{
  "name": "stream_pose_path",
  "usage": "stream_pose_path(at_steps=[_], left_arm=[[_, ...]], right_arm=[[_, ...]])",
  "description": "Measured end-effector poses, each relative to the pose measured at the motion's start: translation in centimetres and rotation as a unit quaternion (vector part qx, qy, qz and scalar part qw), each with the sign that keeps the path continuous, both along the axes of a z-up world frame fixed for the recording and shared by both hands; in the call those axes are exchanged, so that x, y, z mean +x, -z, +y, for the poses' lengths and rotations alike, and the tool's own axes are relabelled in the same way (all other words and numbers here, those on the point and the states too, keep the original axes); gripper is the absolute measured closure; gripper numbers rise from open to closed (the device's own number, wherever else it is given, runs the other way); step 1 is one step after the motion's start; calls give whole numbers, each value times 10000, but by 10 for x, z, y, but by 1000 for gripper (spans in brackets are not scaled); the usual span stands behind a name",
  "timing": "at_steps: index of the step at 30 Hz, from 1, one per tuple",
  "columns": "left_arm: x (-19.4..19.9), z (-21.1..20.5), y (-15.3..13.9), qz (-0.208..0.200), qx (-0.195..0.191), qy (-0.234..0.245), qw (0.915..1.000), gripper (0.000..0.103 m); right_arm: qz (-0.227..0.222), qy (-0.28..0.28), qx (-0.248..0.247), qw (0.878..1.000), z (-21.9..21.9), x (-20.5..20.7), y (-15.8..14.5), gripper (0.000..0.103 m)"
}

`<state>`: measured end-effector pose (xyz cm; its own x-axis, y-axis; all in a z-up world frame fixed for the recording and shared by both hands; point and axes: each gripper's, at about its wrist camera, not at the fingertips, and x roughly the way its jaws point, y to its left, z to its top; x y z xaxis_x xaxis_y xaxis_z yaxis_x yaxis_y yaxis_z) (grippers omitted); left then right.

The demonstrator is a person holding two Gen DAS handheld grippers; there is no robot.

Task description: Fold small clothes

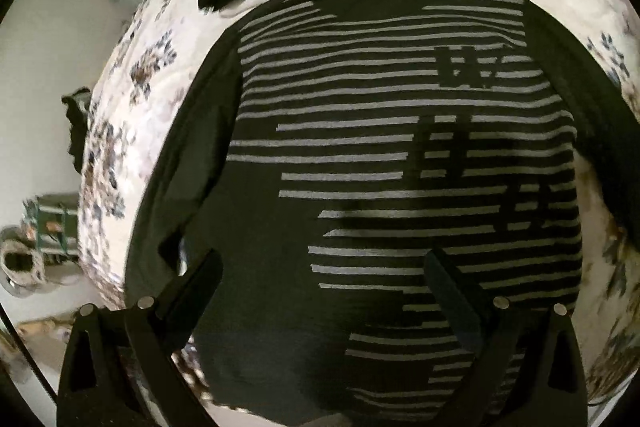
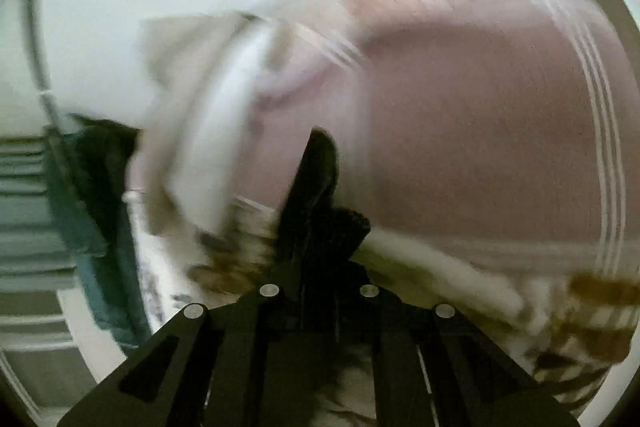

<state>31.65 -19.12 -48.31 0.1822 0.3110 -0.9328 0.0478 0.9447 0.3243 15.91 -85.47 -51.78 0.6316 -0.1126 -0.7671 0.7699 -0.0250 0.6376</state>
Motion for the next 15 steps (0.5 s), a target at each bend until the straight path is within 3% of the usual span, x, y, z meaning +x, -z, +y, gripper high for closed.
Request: stream_pose_path(at_steps=[4,8,12,15], left_arm=[[1,11,7,-154,-355,-141,9992,0],[5,23,17,-241,-734,-261,9967,0],[8,45,26,-294,-951,-387,9943,0],[7,72,29,-396,-1006,-465,9930,0]], right_arm=[[-238,-220,-579,9978,-28,15,-52,94],[-186,-725,-973,9924,-30,39,-91,94],[-368,-1134,-1261,9848,7,74,-134,94],[-330,-1734,-1536,9722,68,115,-165,94]])
